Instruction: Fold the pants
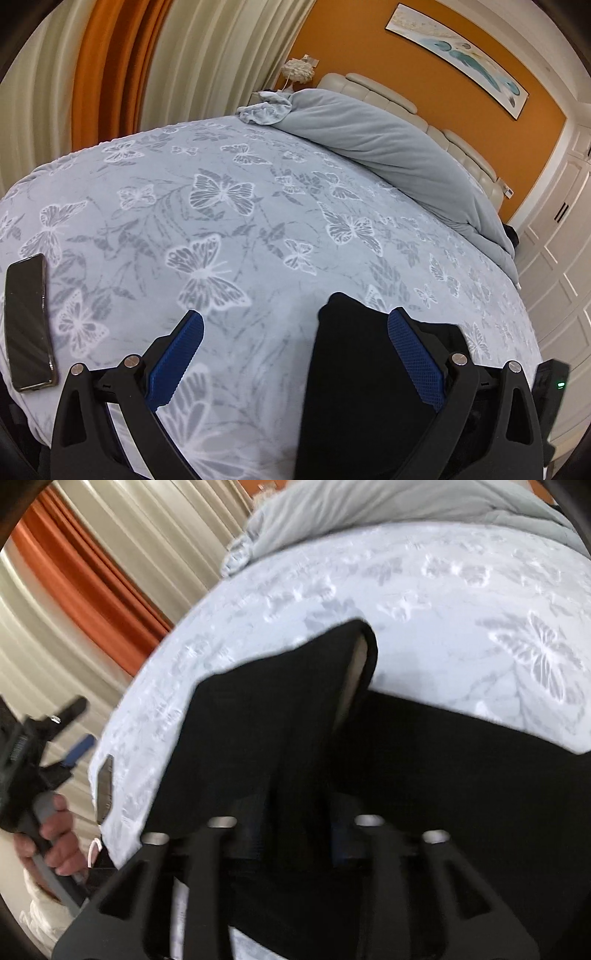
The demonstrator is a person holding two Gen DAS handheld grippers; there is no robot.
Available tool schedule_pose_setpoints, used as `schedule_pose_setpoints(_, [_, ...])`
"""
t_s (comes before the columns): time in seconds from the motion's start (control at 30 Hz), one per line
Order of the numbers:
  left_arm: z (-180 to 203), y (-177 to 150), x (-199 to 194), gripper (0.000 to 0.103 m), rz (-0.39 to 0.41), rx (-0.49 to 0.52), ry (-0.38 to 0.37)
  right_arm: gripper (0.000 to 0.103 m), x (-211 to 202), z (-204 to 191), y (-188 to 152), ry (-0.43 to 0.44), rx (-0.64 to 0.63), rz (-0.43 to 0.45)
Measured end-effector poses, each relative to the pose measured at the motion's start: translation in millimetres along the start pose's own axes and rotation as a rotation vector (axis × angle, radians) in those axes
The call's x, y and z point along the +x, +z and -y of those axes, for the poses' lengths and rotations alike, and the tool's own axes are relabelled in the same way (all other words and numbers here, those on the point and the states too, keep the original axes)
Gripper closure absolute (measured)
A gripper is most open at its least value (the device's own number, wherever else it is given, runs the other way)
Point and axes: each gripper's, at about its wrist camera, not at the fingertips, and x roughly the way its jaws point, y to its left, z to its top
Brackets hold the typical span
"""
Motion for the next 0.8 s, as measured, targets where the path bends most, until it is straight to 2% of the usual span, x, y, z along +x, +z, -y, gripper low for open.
schedule_pose_setpoints(0.07, [6, -1, 3, 0.005, -0.004, 0.005, -0.003, 0.044, 5, 1, -2, 0.008, 0.007, 0.018])
schedule_pose_setpoints(0.13, [13, -3, 7, 0.005, -0.015, 0.007, -0.014, 0.079, 0, -5, 3, 0.020, -0.005, 0.027])
schedule_pose_setpoints(0.23, [19, -2, 9, 0.005, -0.020, -0.005, -0.035, 0.085, -59, -21, 14, 0.074, -0.043, 0.168])
schedule_pose_setpoints(0.33, [21, 2, 6, 0.005, -0.016, -0.031, -0.069, 0.085, -125, -20, 13, 0.072, -0.086, 0.286])
schedule_pose_setpoints(0.43, [28, 2, 6, 0.005, -0.023, -0.017, -0.087, 0.084, -163, 3, -4, -0.053, -0.082, 0.328])
schedule_pose_setpoints(0.5, [35, -2, 11, 0.005, -0.044, 0.007, -0.079, 0.083, -160, 44, -24, -0.200, -0.010, 0.261])
schedule_pose_setpoints(0.53, [39, -6, 16, 0.005, -0.071, 0.021, -0.083, 0.082, -146, 67, -34, -0.267, 0.037, 0.187])
schedule_pose_setpoints(0.6, [48, -15, 26, 0.005, -0.133, 0.036, -0.100, 0.079, -116, 103, -50, -0.346, 0.099, 0.051])
schedule_pose_setpoints(0.63, [52, -19, 30, 0.005, -0.159, 0.039, -0.111, 0.070, -106, 114, -58, -0.332, 0.109, 0.040])
schedule_pose_setpoints(0.7, [62, -30, 39, 0.005, -0.221, 0.053, -0.133, 0.067, -114, 113, -59, -0.309, 0.104, 0.091])
schedule_pose_setpoints(0.73, [69, -37, 43, 0.005, -0.251, 0.068, -0.138, 0.067, -120, 107, -58, -0.334, 0.086, 0.102])
schedule_pose_setpoints(0.8, [79, -47, 46, 0.005, -0.266, 0.091, -0.133, 0.067, -143, 88, -58, -0.408, 0.007, 0.209])
